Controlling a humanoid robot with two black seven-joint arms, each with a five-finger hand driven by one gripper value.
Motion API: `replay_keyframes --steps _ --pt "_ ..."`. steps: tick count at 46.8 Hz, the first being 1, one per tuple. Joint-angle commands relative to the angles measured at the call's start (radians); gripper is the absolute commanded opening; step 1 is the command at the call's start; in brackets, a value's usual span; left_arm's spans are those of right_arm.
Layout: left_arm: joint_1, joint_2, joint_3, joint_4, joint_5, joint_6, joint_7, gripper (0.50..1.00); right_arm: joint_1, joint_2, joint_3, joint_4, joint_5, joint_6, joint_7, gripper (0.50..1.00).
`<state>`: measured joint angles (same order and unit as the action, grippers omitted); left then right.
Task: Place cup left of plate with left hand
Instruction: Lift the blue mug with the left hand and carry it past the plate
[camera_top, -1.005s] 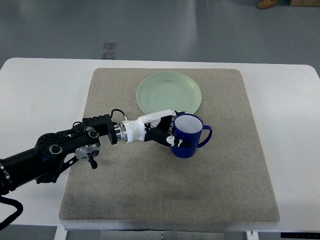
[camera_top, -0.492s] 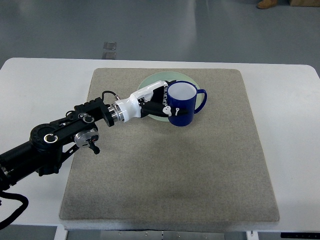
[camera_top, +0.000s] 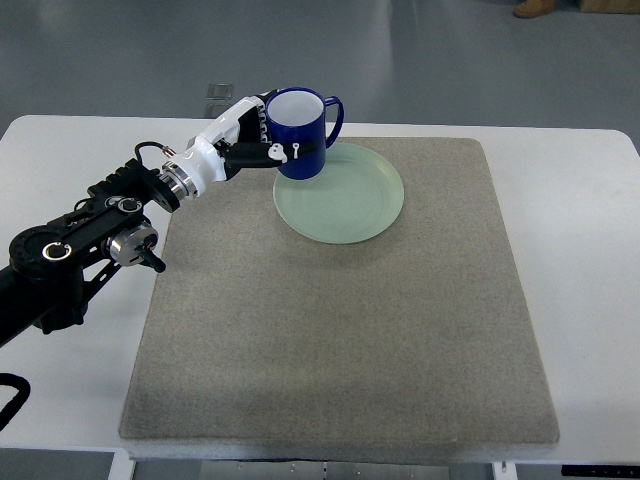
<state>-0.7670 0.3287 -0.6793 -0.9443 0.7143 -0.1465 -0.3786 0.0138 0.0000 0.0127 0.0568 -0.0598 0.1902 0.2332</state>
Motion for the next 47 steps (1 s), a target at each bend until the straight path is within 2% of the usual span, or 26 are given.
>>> replay_keyframes --steps 1,16,35,47 --pt "0.000 0.024 -0.005 0.005 -0.001 0.031 -0.008 0.752 0.000 0.000 0.000 0.000 0.000 0.000 0.000 0.932" --pt "0.003 0.041 -0.006 0.139 -0.018 0.027 -0.059 0.756 0.000 0.000 0.001 0.000 0.000 0.000 0.000 0.932" --pt "0.067 0.027 -0.005 0.180 -0.019 0.031 -0.141 0.758 0.000 0.000 0.000 0.000 0.000 0.000 0.000 0.932" --pt "0.084 0.023 -0.003 0.239 -0.021 0.033 -0.148 0.765 0.000 0.000 0.000 0.000 0.000 0.000 0.000 0.932"
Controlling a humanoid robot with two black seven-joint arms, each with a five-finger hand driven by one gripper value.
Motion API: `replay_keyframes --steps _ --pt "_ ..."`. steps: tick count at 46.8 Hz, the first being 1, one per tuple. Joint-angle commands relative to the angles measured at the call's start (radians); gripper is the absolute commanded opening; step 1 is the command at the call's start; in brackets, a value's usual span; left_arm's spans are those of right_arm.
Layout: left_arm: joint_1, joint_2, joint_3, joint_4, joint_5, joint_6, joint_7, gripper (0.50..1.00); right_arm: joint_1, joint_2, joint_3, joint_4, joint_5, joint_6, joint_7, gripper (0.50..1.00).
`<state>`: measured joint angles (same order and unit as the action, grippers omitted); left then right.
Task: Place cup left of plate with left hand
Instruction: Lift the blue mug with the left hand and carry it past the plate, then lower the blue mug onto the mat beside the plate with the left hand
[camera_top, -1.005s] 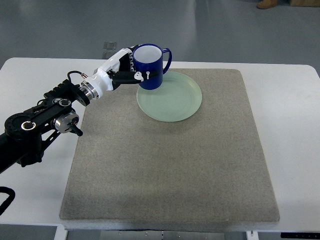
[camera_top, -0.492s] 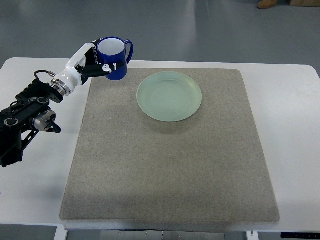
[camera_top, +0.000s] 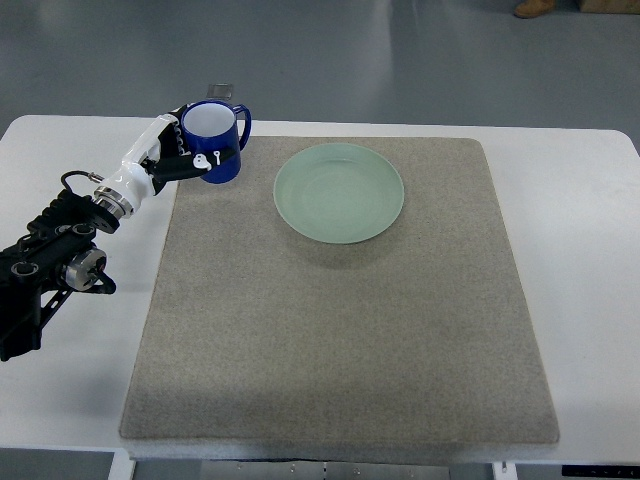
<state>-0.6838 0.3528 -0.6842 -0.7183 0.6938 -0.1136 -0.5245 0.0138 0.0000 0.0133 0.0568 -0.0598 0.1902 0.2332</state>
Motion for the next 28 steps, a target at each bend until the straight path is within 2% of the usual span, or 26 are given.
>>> replay_keyframes --steps 1,22,25,28 --pt "0.004 -0.005 0.002 0.016 -0.002 0.000 -0.002 0.767 0.000 0.000 -0.001 0.000 0.000 0.000 0.000 0.932" --pt "0.030 -0.040 0.000 0.030 -0.002 0.011 -0.003 0.776 0.000 0.000 -0.001 0.000 0.000 0.000 0.000 0.932" --pt "0.030 -0.041 0.000 0.030 -0.002 0.011 -0.003 0.821 0.000 0.000 -0.001 0.000 0.000 0.000 0.000 0.932" --pt "0.030 -0.041 0.000 0.030 -0.002 0.011 -0.003 0.836 0.000 0.000 0.000 0.000 0.000 0.000 0.000 0.932"
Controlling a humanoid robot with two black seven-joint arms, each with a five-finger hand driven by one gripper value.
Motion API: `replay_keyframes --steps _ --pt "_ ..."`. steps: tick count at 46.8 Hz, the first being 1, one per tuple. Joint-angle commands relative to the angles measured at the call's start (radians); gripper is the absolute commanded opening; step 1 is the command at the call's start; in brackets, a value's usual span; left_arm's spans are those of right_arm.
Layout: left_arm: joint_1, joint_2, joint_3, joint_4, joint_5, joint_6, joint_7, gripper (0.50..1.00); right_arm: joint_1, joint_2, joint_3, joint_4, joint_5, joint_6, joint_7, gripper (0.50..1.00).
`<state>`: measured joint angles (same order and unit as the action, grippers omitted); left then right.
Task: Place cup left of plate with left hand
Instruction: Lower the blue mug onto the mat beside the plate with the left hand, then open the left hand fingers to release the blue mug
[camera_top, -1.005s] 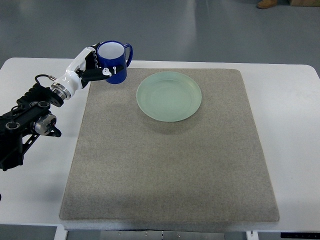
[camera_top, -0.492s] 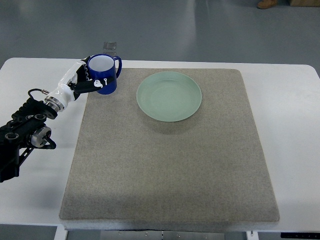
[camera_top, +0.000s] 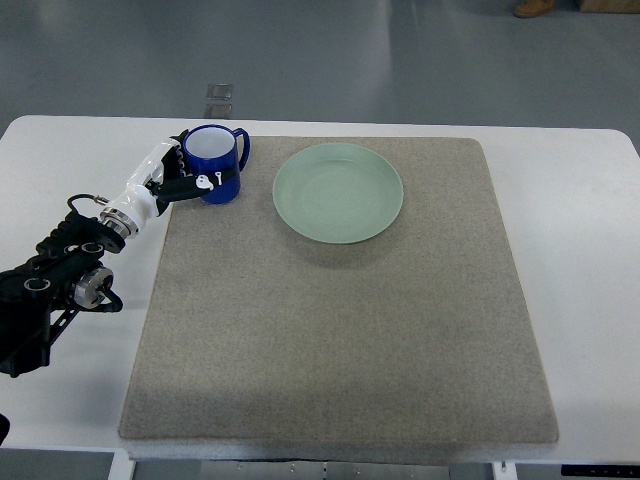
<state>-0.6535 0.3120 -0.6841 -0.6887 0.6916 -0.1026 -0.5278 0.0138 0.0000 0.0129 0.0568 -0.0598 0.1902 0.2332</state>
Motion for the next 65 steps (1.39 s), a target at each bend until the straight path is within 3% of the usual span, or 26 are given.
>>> replay_keyframes --steps 1,10,13,27,46,65 --pt "0.000 -0.001 0.000 0.000 0.000 0.000 0.000 0.844 0.000 0.000 -0.001 0.000 0.000 0.000 0.000 0.932" --pt "0.000 -0.001 0.001 0.000 0.000 0.030 0.000 0.891 0.000 0.000 0.001 0.000 0.000 0.000 0.000 0.932" --pt "0.000 -0.001 0.001 -0.002 -0.003 0.044 0.002 0.938 0.000 0.000 -0.001 0.000 0.000 0.000 0.000 0.932" --pt "0.000 -0.002 0.000 -0.009 -0.003 0.052 0.002 0.994 0.000 0.000 0.001 0.000 0.000 0.000 0.000 0.932" --pt "0.002 0.016 -0.014 -0.080 -0.030 0.035 0.000 0.996 0.000 0.000 0.001 0.000 0.000 0.000 0.000 0.932" --pt "-0.001 0.049 -0.196 -0.258 -0.029 0.015 0.000 0.999 0.000 0.000 0.001 0.000 0.000 0.000 0.000 0.932"
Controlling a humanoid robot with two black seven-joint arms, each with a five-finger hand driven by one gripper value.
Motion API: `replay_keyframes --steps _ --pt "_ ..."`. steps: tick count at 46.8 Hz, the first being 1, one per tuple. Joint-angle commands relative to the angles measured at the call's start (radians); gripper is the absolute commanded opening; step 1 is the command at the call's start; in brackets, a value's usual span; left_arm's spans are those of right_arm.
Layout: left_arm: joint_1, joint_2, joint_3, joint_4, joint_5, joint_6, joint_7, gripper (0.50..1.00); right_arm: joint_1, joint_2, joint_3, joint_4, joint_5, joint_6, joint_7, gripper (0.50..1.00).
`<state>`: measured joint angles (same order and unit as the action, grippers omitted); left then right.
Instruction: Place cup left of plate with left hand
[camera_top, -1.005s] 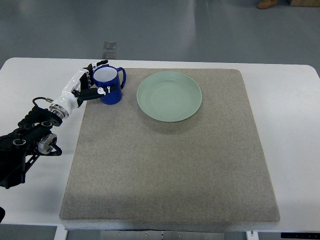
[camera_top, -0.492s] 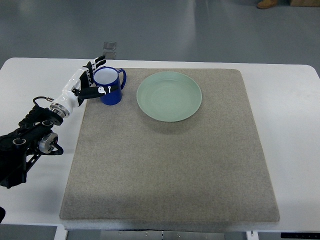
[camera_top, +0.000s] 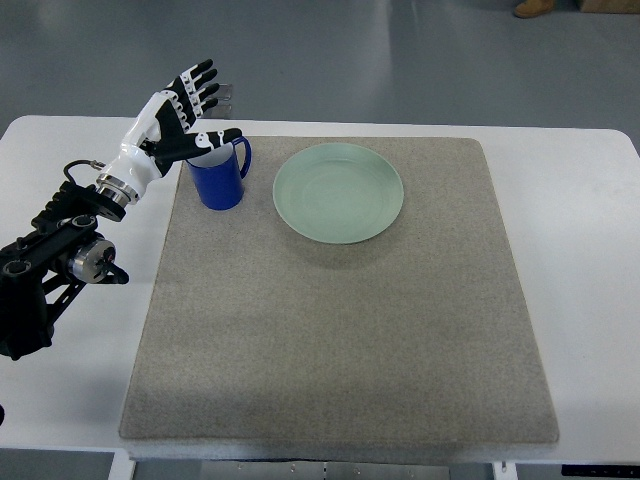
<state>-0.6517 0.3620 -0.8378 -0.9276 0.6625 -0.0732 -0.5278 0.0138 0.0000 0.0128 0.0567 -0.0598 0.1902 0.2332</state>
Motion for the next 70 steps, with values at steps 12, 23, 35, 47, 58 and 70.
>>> replay_keyframes --steps 12,23,35,47,58,70 --pt "-0.118 -0.015 -0.115 -0.007 -0.142 -0.014 0.023 0.996 0.000 0.000 0.001 0.000 0.000 0.000 0.000 0.932" --pt "-0.238 -0.049 -0.109 0.079 -0.526 0.012 0.109 0.996 0.000 0.000 -0.001 0.000 0.000 0.000 0.000 0.932" --pt "-0.269 -0.098 -0.109 0.156 -0.713 0.059 0.205 0.996 0.000 0.000 -0.001 0.000 0.000 0.000 0.000 0.932" --pt "-0.272 -0.124 -0.116 0.234 -0.842 0.029 0.261 0.996 0.000 0.000 0.001 0.000 0.000 0.000 0.000 0.932" --pt "-0.273 -0.124 -0.116 0.234 -0.897 -0.020 0.261 0.996 0.000 0.000 0.001 0.000 0.000 0.000 0.000 0.932" --pt "-0.275 -0.121 -0.103 0.239 -0.894 -0.027 0.259 0.999 0.000 0.000 0.001 0.000 0.000 0.000 0.000 0.932"
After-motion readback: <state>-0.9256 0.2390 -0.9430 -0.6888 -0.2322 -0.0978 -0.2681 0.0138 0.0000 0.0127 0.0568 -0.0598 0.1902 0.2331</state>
